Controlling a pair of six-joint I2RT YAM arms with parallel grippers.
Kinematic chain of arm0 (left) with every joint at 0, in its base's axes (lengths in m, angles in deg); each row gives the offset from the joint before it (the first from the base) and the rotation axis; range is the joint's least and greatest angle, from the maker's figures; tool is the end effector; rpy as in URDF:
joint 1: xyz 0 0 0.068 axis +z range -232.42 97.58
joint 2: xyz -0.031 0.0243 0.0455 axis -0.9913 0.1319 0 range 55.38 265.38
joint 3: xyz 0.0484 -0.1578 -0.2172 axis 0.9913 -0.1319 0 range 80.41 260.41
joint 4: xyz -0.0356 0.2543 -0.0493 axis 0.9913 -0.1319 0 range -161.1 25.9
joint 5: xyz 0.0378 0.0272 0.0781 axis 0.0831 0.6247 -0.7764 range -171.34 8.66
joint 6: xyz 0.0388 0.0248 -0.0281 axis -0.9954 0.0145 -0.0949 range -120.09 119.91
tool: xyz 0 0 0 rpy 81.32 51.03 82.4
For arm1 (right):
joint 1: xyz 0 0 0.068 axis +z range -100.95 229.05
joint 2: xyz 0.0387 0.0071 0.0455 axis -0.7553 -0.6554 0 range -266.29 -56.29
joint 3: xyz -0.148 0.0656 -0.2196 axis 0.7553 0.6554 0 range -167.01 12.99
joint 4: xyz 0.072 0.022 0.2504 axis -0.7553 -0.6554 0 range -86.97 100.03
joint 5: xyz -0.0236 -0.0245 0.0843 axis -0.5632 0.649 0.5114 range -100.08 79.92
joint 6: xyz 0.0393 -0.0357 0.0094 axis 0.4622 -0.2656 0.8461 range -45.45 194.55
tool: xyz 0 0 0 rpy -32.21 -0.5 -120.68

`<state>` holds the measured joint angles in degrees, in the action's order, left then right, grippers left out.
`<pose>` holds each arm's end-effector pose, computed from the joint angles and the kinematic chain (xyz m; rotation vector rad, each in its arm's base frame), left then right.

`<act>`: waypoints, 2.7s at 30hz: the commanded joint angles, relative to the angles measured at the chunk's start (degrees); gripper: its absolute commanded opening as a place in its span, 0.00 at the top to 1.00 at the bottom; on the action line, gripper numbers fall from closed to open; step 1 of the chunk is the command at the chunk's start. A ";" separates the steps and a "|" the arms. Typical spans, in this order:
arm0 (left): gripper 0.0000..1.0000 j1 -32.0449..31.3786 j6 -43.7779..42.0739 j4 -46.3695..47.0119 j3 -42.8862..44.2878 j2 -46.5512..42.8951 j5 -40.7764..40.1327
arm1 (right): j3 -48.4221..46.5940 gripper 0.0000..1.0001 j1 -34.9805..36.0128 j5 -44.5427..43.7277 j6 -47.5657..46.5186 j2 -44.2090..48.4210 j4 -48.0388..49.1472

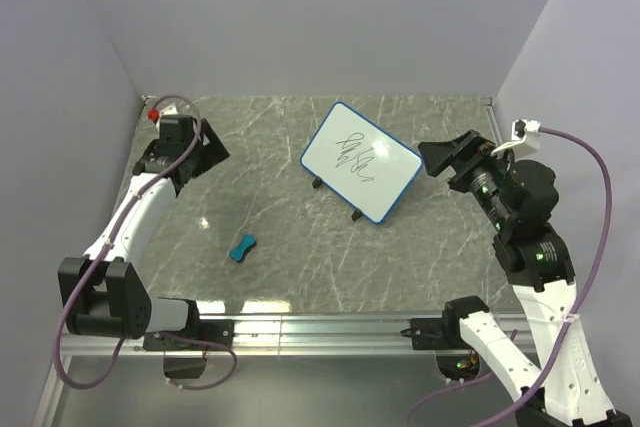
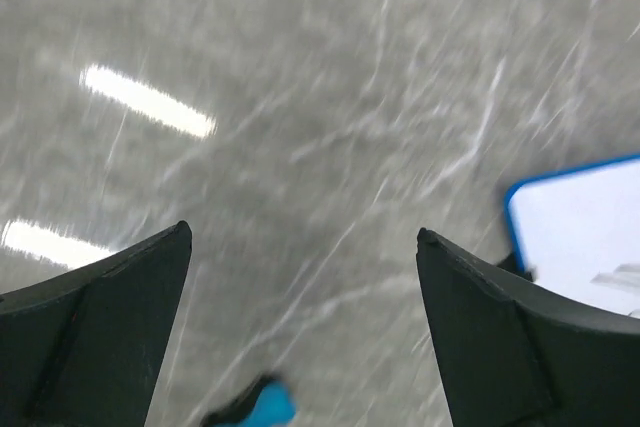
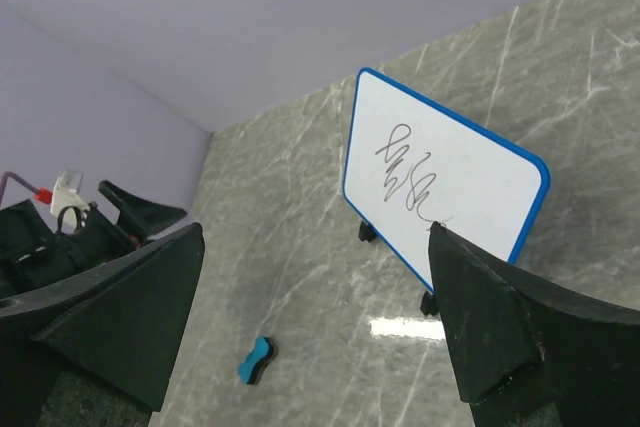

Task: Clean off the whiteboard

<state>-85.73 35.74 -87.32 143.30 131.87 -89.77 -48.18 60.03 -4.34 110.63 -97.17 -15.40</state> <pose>0.2979 -0.0119 0.3054 -0.6980 2.1011 -0.2173 0.1352 0.0299 0.4177 0.2945 1.6832 0.7013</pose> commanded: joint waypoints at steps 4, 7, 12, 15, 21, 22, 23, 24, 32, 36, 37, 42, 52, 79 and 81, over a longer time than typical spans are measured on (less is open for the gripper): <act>0.00 -2.22 -0.15 -14.99 -1.28 -1.61 0.43 | -4.31 0.00 3.16 -4.15 -4.87 0.80 -3.57; 0.01 -3.80 -2.87 -11.77 -6.28 -2.39 7.79 | -4.22 0.00 4.31 -5.56 -5.66 1.68 -4.54; 0.01 -10.48 -3.93 -6.76 -14.02 -4.77 14.20 | -3.08 0.00 5.45 -8.90 -6.98 2.82 -7.17; 0.01 -14.43 -2.79 -5.70 -16.75 -4.86 13.53 | -2.29 0.00 5.98 -10.39 -8.03 3.62 -7.96; 0.01 -16.73 -1.99 -5.08 -16.22 0.40 12.56 | -0.36 0.00 6.95 -11.63 -8.92 5.37 -9.20; 0.01 -17.42 -2.08 -5.25 -16.05 1.37 11.95 | -0.10 0.00 6.95 -11.71 -8.92 5.46 -9.37; 0.00 -17.87 -2.26 -6.04 -15.79 2.34 11.25 | 0.34 0.00 6.86 -11.71 -8.83 5.55 -9.55; 0.01 -18.31 -2.35 -6.31 -15.87 3.57 10.98 | 0.43 0.00 6.95 -11.98 -9.09 5.64 -9.64; 0.02 -21.47 1.33 -10.78 -15.35 6.83 8.60 | -0.09 0.00 6.95 -15.05 -10.50 5.82 -12.62; 0.07 -22.26 4.24 -13.68 -15.87 6.48 6.41 | -0.36 0.00 6.86 -17.07 -11.02 6.08 -14.03; 0.09 -22.35 4.77 -14.13 -15.96 6.48 6.40 | -0.18 0.00 6.86 -17.25 -11.11 6.25 -14.12; 0.21 -22.97 6.44 -16.59 -15.70 8.41 5.79 | 0.96 0.00 6.86 -17.95 -11.03 7.22 -14.38; 0.60 -25.96 10.48 -19.67 -15.43 9.55 1.23 | 0.62 0.00 6.86 -16.56 -12.08 5.56 -13.42; 1.00 -39.92 16.11 -23.45 6.28 10.61 5.97 | -42.11 0.09 -9.05 34.78 -17.10 -64.31 -7.19; 1.00 -41.51 17.07 -23.45 6.01 10.61 5.88 | -41.15 0.09 -8.96 35.83 -16.48 -65.55 -5.60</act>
<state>-125.51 50.47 -109.48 147.93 142.01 -84.26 -87.08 50.55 27.02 94.19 -162.59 -24.03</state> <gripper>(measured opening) 0.121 0.915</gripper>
